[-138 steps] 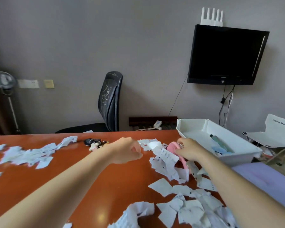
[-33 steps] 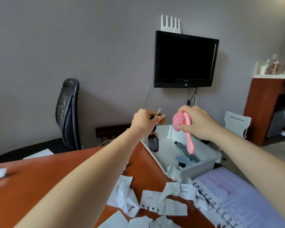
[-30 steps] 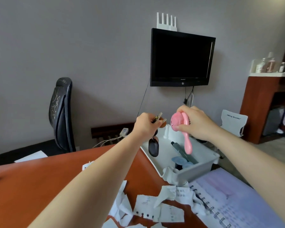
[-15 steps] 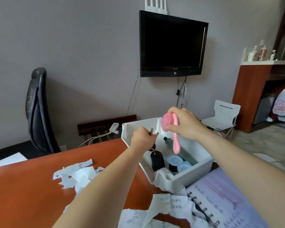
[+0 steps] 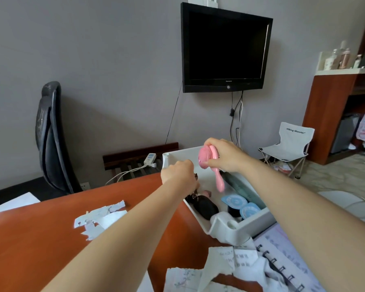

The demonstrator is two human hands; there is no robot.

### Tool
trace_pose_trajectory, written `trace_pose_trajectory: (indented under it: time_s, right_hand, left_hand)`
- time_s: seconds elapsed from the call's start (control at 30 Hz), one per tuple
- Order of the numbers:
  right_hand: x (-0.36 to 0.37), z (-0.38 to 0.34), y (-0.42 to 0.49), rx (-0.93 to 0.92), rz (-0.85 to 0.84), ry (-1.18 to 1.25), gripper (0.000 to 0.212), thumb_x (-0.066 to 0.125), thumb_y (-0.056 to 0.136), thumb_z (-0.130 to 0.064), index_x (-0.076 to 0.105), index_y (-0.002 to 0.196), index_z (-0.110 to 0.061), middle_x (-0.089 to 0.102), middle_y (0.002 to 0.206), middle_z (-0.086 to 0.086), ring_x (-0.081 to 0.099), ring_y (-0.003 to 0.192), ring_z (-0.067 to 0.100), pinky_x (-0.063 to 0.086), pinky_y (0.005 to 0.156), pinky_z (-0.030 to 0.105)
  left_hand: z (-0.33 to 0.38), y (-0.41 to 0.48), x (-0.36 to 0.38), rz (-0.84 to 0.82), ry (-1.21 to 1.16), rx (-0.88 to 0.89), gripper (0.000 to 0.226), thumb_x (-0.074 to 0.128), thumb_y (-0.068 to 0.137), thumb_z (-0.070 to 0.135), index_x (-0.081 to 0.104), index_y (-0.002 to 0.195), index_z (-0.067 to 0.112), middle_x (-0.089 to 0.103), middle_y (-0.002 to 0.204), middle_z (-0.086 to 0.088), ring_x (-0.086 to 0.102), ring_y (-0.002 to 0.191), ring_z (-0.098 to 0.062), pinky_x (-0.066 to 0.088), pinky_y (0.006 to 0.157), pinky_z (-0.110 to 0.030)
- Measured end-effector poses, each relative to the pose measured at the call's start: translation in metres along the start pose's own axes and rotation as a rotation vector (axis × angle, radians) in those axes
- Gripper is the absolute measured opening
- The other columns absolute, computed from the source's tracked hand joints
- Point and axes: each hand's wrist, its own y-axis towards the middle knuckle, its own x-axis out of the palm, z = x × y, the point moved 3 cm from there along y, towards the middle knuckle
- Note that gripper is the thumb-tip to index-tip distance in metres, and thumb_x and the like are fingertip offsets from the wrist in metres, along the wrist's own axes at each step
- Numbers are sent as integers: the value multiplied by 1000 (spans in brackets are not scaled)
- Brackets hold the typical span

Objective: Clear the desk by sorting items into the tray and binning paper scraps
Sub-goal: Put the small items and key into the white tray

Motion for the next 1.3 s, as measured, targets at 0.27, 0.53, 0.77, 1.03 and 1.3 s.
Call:
trace_pose_trajectory:
  time_s: [0.27,0.53,0.77,1.03,1.3]
  right_hand:
    - [19,-1,-2,-26,-210,-64,38,74,71,-14,57,105,-14,62,98,3,53,86,20,43,71,31]
    - [23,-7,-3,-9,-393,-195,40,62,82,-16,57,122,-16,58,123,6,56,110,26,47,95,39]
    - [9,-19,-25,14,-330,-256,52,51,95,-22,37,144,-14,38,150,5,37,135,24,29,109,30]
    - [-12,-57,-73,-71,-274,-243,45,55,92,-23,48,137,-20,50,140,3,48,126,22,35,99,26]
    - [-46,-94,-156,-158,-295,-260,25,51,95,-21,64,116,-15,64,109,5,58,89,21,39,76,26]
  left_hand:
    - [-5,-5,7,63,84,87,25,53,91,27,54,112,15,62,116,-9,57,109,-31,35,90,-34]
    - [-18,-11,5,-32,-91,69,19,51,90,33,54,93,15,64,106,-9,57,103,-30,29,79,-34]
    - [-19,-38,-23,-79,-118,170,34,49,92,36,60,111,10,55,116,-11,49,109,-30,43,90,-40]
    - [-15,-97,-68,-134,-17,269,36,48,93,36,60,112,8,61,113,-12,57,103,-29,50,88,-40]
    - [-12,-179,-111,-142,113,378,36,47,94,34,63,114,9,63,115,-10,59,105,-27,51,89,-38]
